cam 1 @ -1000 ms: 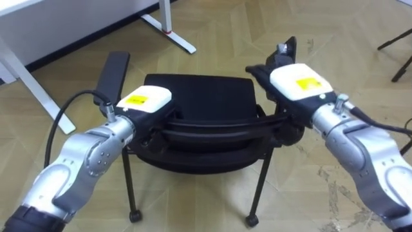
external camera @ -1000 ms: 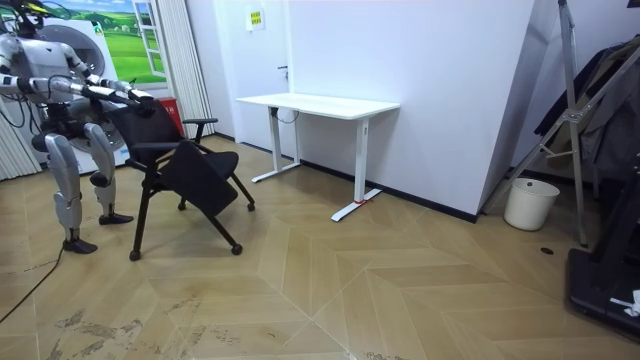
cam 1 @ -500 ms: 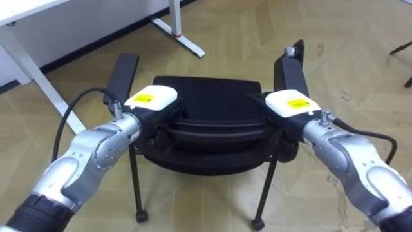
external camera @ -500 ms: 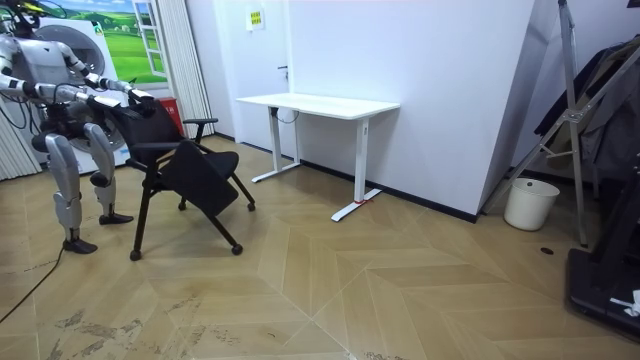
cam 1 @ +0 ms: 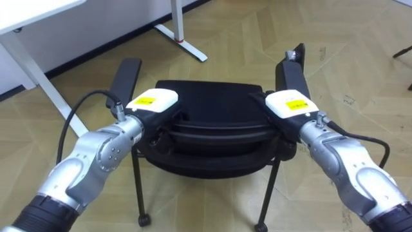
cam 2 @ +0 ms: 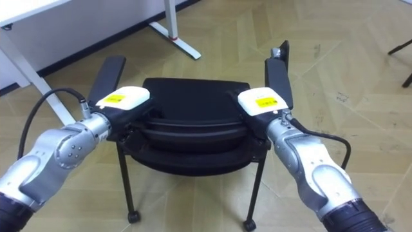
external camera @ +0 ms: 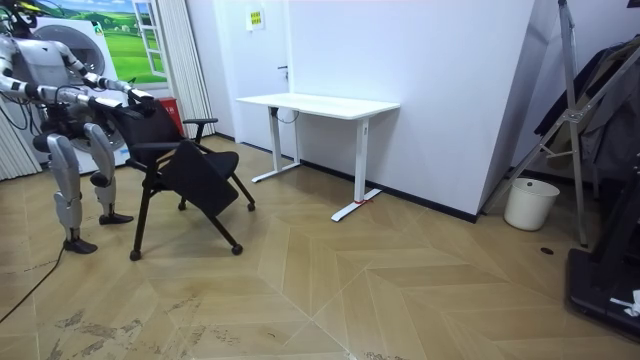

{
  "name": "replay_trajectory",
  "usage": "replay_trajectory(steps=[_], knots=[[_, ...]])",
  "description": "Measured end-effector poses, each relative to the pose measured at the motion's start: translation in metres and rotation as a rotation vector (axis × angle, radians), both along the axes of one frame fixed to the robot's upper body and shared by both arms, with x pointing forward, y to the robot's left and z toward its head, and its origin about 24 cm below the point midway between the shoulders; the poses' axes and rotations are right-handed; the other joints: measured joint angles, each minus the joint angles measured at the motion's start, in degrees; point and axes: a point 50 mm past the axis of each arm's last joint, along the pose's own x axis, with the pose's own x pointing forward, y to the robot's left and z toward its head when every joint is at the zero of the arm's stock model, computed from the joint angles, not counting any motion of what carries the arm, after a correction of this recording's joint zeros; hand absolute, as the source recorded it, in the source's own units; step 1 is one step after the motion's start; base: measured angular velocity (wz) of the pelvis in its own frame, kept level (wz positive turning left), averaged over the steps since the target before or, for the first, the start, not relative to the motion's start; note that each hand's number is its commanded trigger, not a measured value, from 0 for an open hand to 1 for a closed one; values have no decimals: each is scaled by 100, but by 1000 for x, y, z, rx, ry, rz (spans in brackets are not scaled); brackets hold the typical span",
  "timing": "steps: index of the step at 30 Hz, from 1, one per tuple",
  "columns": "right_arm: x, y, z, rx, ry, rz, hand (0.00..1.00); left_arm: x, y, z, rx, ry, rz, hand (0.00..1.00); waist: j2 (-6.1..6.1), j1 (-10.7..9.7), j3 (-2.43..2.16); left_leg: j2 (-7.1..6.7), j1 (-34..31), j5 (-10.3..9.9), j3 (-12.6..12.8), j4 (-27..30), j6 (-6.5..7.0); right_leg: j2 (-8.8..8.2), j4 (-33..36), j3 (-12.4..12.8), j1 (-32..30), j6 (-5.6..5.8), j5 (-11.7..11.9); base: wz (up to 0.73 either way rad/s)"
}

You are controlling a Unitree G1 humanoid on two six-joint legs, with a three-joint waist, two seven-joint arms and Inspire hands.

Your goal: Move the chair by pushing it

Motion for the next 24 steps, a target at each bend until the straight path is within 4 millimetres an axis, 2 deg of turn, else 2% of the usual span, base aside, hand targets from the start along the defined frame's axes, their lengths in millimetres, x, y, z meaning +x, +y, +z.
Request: replay_trajectory(steps=[2, 6, 24], knots=[[0, -1, -3, -2, -8, -2, 100, 0, -1, -2, -4, 9, 3, 100, 30, -1, -19, 0, 28, 0, -42, 2, 0, 1, 1, -7, 19, 0, 0, 0], [-1, -1, -5, 0, -21, -4, 100, -1, -2, -3, -7, 11, 1, 100, 40, -24, -15, -6, 38, 0, -138, 3, 0, 5, 1, -9, 61, 0, 0, 4], [-6, -3, -10, -2, -112, 21, 100, 1, -1, -2, -12, 9, 19, 100, 43, -45, 2, -17, -5, 0, -144, 3, 0, 7, -90, -57, 92, 0, 0, 1]])
